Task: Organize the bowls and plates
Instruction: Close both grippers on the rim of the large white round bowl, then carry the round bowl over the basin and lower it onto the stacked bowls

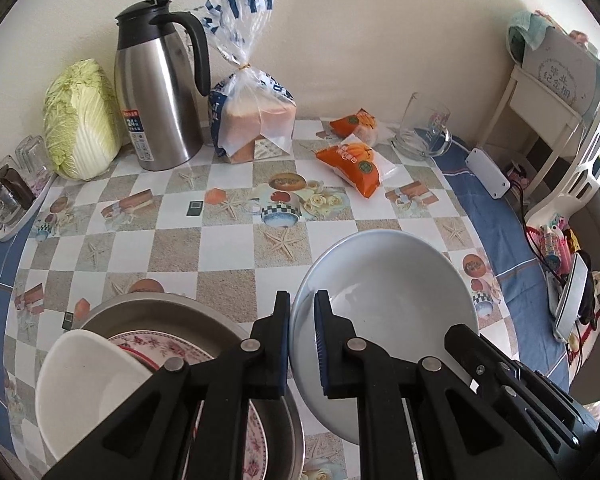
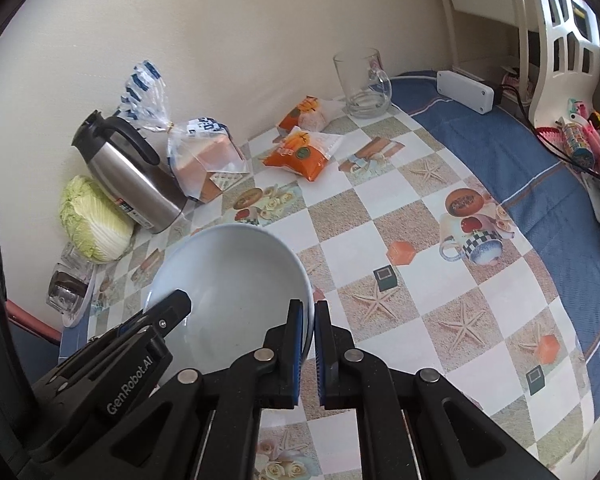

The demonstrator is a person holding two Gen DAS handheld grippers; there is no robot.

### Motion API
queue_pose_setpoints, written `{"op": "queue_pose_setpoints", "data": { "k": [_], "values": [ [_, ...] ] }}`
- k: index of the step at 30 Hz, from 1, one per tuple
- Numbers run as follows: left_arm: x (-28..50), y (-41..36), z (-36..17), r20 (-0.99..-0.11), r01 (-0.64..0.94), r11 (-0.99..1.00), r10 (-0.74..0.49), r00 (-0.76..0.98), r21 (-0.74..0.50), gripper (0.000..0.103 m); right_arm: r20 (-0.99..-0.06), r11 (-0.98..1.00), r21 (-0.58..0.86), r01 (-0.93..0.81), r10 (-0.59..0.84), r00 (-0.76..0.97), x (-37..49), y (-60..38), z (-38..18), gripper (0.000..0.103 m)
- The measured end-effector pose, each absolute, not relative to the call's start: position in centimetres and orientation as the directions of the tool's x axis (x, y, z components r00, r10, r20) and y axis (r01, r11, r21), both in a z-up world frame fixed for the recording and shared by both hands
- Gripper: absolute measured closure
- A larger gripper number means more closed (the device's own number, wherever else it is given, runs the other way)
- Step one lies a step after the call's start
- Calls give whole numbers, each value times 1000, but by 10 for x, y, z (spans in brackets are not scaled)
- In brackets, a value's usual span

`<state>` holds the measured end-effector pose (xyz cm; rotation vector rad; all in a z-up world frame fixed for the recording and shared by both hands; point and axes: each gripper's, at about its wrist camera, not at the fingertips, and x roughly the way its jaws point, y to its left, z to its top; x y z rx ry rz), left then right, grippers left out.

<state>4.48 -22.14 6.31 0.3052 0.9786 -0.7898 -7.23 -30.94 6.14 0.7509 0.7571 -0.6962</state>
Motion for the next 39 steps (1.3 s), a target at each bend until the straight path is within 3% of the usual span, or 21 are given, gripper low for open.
{"op": "queue_pose_setpoints", "data": {
  "k": [16, 39],
  "values": [
    [73, -141, 98, -794, 612, 780, -452, 406, -132, 91, -740, 667, 341, 662, -244, 627, -32, -249, 101, 96],
    [103, -47, 72, -837, 472, 857, -404, 370, -205, 91, -788, 784, 281, 553, -140, 600, 22, -171, 81, 96]
  ]
}}
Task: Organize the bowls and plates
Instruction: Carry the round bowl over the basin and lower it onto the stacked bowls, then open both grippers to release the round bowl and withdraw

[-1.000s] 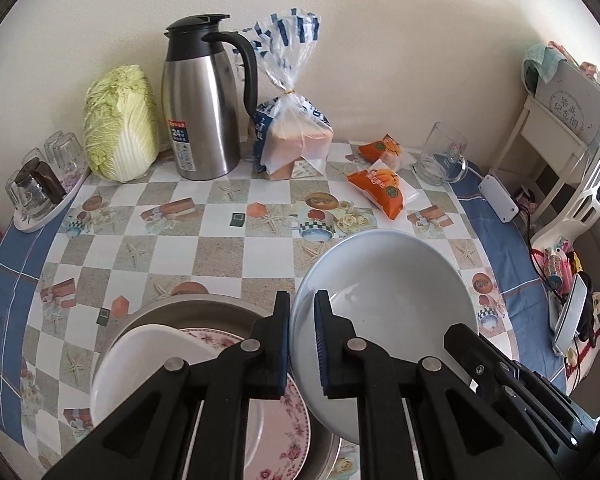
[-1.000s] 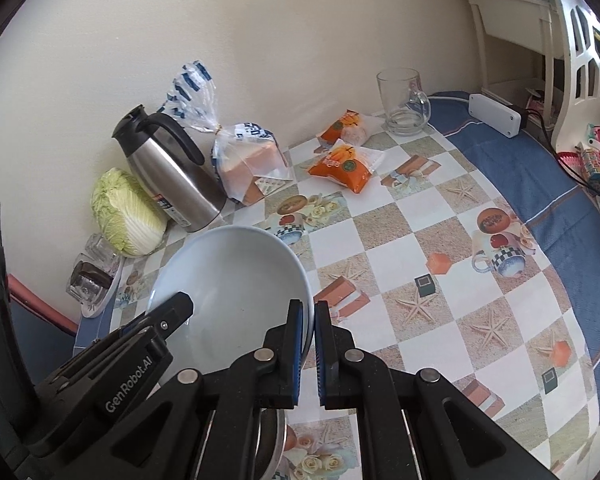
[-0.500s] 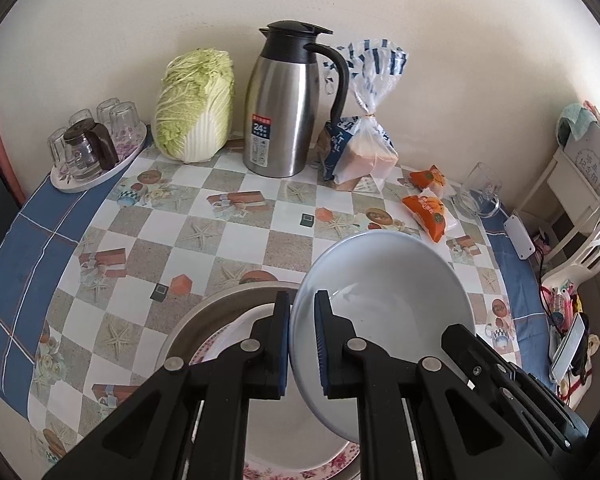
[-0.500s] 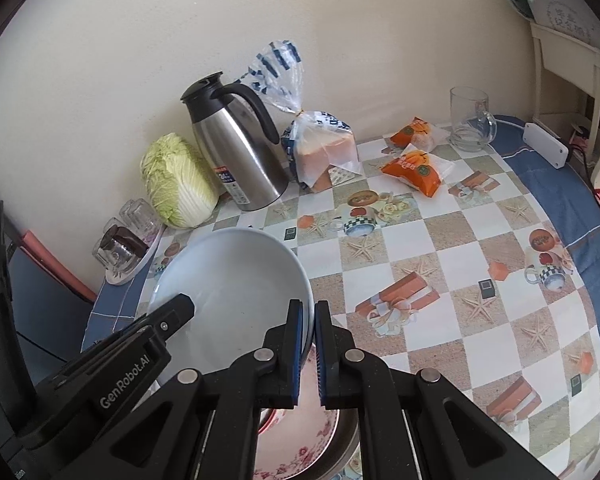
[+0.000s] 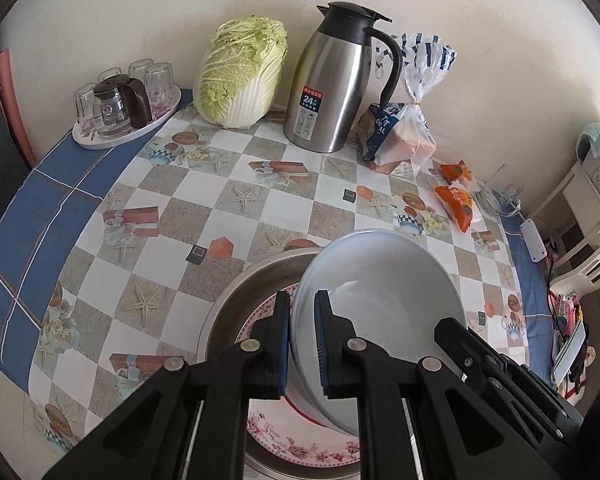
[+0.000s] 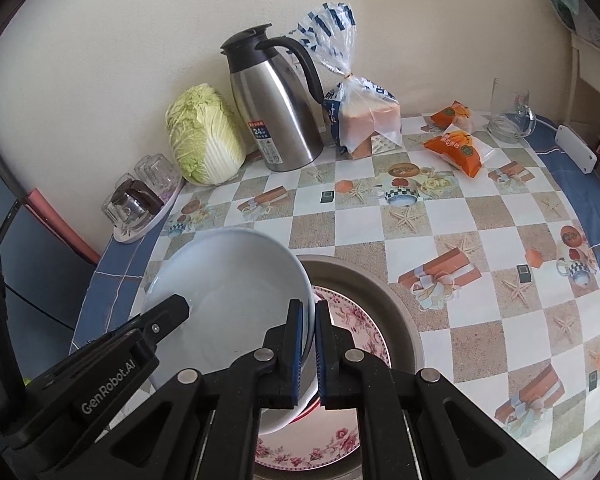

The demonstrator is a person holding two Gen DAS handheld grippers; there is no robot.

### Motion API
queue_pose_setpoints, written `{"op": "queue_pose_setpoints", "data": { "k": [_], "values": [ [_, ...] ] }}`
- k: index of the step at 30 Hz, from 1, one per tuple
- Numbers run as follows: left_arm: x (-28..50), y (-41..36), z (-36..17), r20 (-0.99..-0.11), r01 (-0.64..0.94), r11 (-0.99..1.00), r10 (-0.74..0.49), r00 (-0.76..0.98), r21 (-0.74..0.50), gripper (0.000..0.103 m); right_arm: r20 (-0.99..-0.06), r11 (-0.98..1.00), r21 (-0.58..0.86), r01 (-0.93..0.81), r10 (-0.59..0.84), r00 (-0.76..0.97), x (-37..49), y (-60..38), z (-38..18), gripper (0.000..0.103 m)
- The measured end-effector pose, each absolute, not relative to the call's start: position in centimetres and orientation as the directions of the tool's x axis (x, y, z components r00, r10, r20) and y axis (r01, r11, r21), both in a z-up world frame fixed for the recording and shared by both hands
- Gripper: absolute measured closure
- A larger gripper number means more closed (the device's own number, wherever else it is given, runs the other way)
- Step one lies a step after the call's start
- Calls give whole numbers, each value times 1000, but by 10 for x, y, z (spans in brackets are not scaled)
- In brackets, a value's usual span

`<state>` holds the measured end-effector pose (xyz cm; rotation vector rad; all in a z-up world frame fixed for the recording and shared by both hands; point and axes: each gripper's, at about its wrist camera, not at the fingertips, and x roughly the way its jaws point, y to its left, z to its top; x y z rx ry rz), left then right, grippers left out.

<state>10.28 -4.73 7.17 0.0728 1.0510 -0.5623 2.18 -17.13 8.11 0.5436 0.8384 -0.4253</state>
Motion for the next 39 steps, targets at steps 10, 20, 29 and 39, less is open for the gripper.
{"op": "queue_pose_setpoints", "data": {
  "k": [10, 20, 29, 39],
  "values": [
    [104, -43, 68, -836, 462, 855, -422, 351, -237, 91, -802, 787, 263, 559, -144, 579, 23, -171, 72, 93],
    [99, -35, 76, -824, 458, 856, -429, 371, -240, 64, -780, 799, 260, 543, -158, 606, 17, -170, 81, 87],
    [90, 2, 84, -792, 393, 886, -418, 445, -247, 21, -759, 824, 205, 528, -207, 618, -1, -154, 88, 28],
    [77, 37, 65, -816, 357, 922, -318, 482, -148, 5, -737, 835, 193, 515, -223, 638, -24, -142, 82, 0]
  ]
}}
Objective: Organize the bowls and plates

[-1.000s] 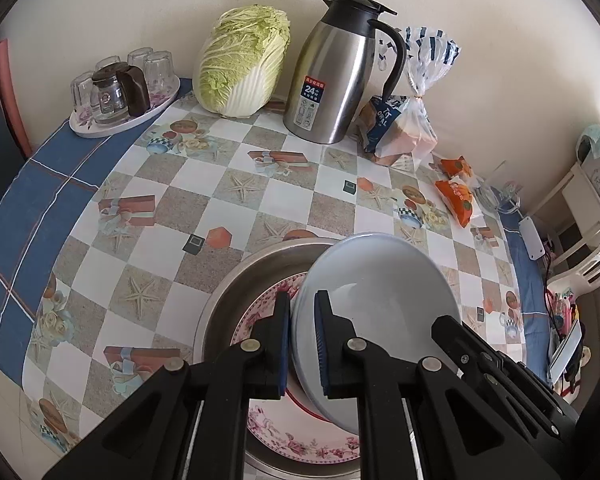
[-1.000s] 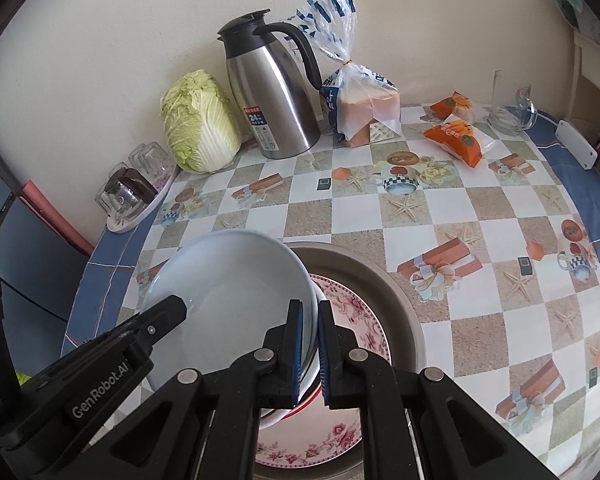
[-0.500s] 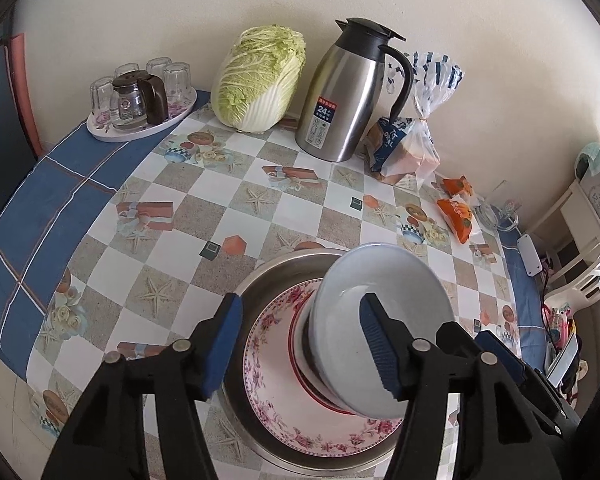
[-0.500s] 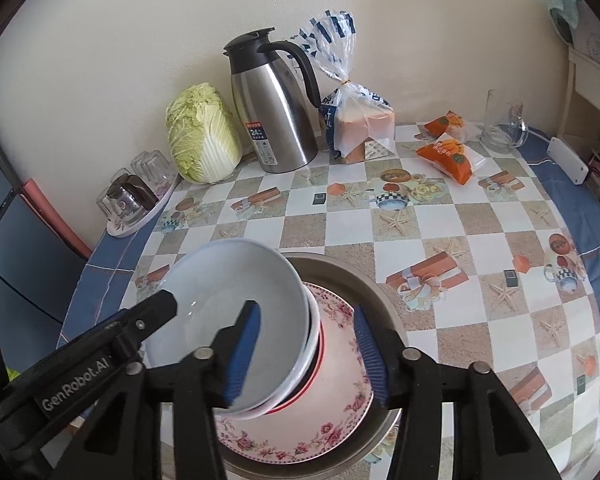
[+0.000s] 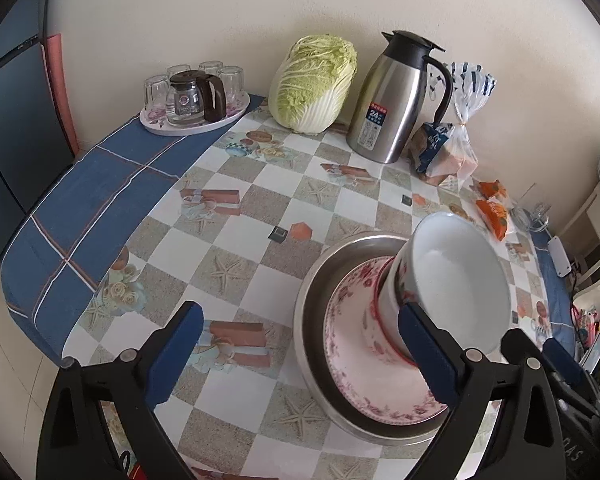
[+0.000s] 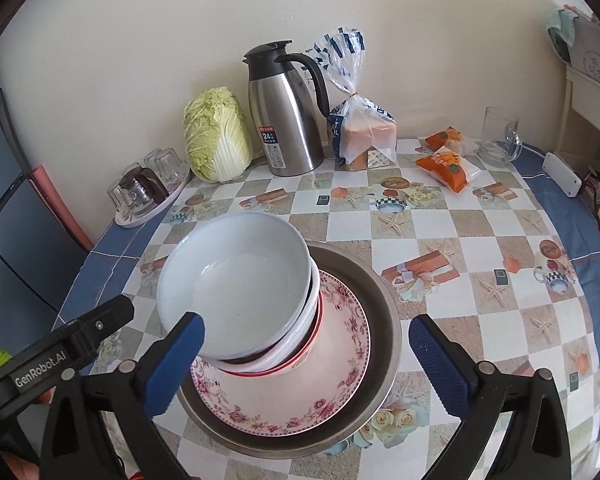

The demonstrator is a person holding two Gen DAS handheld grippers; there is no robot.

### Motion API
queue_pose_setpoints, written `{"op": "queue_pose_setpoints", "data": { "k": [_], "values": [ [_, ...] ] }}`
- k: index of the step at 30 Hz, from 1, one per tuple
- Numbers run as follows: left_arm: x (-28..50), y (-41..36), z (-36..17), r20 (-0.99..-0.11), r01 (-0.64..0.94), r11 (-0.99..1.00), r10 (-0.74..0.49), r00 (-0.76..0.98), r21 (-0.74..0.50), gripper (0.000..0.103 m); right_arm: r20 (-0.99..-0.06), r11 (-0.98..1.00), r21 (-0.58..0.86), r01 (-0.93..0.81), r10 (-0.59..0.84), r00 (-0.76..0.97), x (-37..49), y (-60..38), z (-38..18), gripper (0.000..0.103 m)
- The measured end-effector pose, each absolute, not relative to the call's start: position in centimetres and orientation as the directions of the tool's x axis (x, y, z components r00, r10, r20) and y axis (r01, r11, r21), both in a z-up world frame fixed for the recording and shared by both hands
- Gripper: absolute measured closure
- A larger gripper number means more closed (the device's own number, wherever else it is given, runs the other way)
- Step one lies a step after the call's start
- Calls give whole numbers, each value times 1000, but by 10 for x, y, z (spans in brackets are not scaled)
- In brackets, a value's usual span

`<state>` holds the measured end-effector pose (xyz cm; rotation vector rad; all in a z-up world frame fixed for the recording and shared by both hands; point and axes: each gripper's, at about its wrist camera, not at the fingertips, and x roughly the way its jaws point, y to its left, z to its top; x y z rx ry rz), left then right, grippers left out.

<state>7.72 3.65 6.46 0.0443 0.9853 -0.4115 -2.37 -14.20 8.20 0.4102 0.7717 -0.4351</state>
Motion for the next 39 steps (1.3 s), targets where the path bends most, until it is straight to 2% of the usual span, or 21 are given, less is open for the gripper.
{"op": "queue_pose_setpoints", "data": {
  "k": [11, 17, 39],
  "values": [
    [60, 36, 28, -878, 422, 905, -241, 414, -50, 5, -776, 838, 137, 528, -240, 583, -39, -135, 60, 0],
    [53, 32, 23, -882, 437, 900, -211, 422, -7, 5, -818, 835, 111, 539, -231, 527, -40, -135, 46, 0],
    [59, 28, 11, -902, 409, 912, -155, 402, 26, 5, -838, 825, 112, 554, -222, 499, -39, -143, 38, 0]
  ]
}}
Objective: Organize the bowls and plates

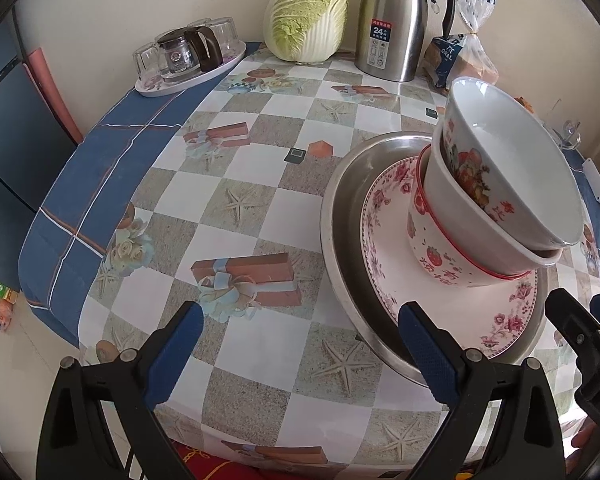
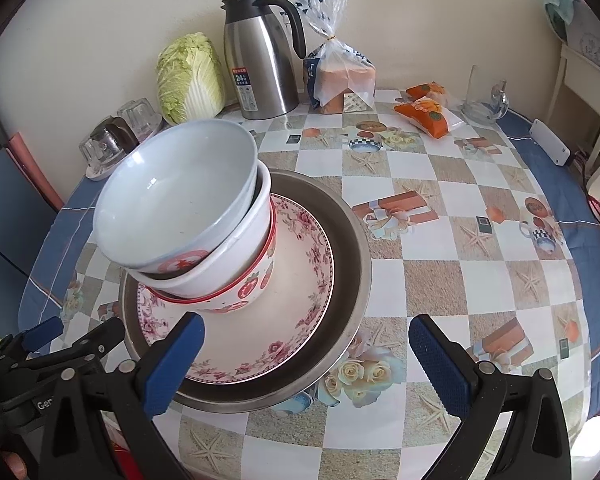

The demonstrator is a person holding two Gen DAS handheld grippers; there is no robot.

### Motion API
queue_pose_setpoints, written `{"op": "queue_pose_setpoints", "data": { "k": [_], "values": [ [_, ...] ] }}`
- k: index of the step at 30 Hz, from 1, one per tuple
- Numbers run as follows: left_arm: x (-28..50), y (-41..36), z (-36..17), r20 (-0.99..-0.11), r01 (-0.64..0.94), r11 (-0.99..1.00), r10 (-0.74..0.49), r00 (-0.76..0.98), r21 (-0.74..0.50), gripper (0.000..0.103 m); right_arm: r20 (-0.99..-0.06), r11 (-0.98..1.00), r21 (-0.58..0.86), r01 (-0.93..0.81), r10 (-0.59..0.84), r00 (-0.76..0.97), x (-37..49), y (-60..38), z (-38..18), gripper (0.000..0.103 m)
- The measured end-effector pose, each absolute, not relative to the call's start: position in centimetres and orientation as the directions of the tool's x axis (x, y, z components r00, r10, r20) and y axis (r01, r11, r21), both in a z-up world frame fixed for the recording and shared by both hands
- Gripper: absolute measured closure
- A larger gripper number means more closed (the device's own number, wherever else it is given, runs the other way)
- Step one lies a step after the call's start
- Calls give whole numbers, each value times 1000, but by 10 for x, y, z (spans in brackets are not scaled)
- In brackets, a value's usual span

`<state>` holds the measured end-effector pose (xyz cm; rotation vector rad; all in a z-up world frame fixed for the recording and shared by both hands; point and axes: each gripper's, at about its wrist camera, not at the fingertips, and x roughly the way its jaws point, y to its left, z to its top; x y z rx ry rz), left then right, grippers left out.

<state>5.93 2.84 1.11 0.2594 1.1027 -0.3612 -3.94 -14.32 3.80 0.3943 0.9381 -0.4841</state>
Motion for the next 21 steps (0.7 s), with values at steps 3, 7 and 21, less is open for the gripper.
{"op": "queue_pose_setpoints", "data": {
  "k": [3, 7, 21],
  "values": [
    [59, 29, 11, -902, 410, 912, -164, 399, 16, 5, -838, 821, 112, 559, -224, 497, -40, -145, 38, 0],
    [59, 27, 10, -905, 413, 910, -152, 398, 29, 5, -840, 817, 115, 565, -223, 494, -41, -147, 37, 0],
    [59, 25, 6, -915, 417, 909, -154, 373, 17, 5, -844, 813, 114, 571, -223, 487, -41, -149, 36, 0]
  ]
}}
